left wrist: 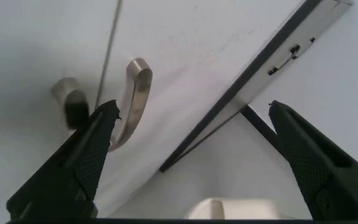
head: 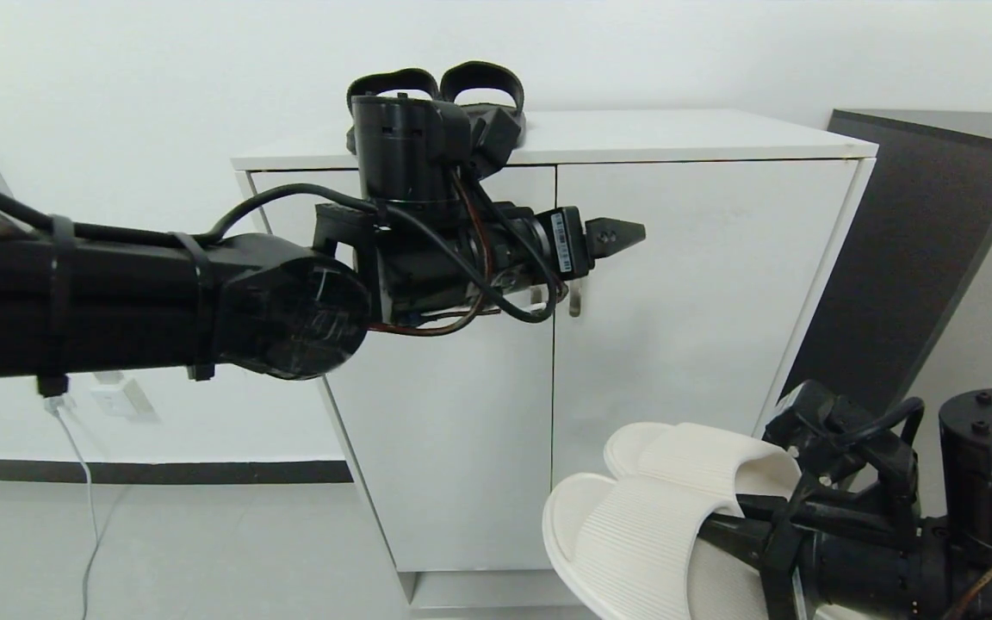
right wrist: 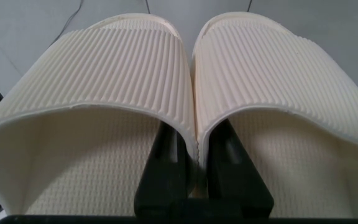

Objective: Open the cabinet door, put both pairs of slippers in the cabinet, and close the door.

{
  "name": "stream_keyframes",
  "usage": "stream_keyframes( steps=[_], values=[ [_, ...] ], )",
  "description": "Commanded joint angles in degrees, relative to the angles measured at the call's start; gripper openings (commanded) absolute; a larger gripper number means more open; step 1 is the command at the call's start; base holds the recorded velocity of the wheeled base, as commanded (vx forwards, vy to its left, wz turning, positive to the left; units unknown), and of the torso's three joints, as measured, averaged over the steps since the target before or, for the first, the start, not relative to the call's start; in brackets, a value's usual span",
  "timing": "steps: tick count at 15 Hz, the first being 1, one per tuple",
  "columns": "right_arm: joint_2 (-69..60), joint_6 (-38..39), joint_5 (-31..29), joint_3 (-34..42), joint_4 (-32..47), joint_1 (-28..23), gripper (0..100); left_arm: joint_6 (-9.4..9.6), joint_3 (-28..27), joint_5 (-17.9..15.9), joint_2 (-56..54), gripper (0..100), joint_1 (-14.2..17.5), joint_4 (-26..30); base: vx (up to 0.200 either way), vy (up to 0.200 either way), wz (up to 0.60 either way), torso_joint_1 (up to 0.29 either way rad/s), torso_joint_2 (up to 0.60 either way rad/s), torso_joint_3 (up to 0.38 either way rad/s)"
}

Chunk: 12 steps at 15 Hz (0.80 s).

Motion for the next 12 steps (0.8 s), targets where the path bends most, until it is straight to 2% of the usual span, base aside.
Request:
stream_keyframes(
  steps=[1, 8, 9, 12],
  values=[
    [0.0, 0.0, 0.1, 0.0, 0.0, 0.1, 0, 0.07, -1.9, 0.8, 2.9, 100, 0.2, 0.0, 0.000, 0.000, 0.00, 0.000, 0.00, 0.000],
    [0.0, 0.0, 0.1, 0.2, 0.0, 0.1, 0, -0.10, -3.9, 0.7, 5.2, 100, 0.1, 0.0, 0.000, 0.000, 0.00, 0.000, 0.00, 0.000],
    [0.0, 0.0, 0.1, 0.3, 0.0, 0.1, 0, -0.10, -3.8, 0.7, 5.1, 0, 0.1, 0.0, 0.000, 0.000, 0.00, 0.000, 0.00, 0.000],
    [0.0, 0.0, 0.2, 0.6, 0.0, 0.1, 0, -0.28, -2.6, 0.8, 4.2, 0, 0.1, -0.1, 0.000, 0.000, 0.00, 0.000, 0.00, 0.000]
  ],
)
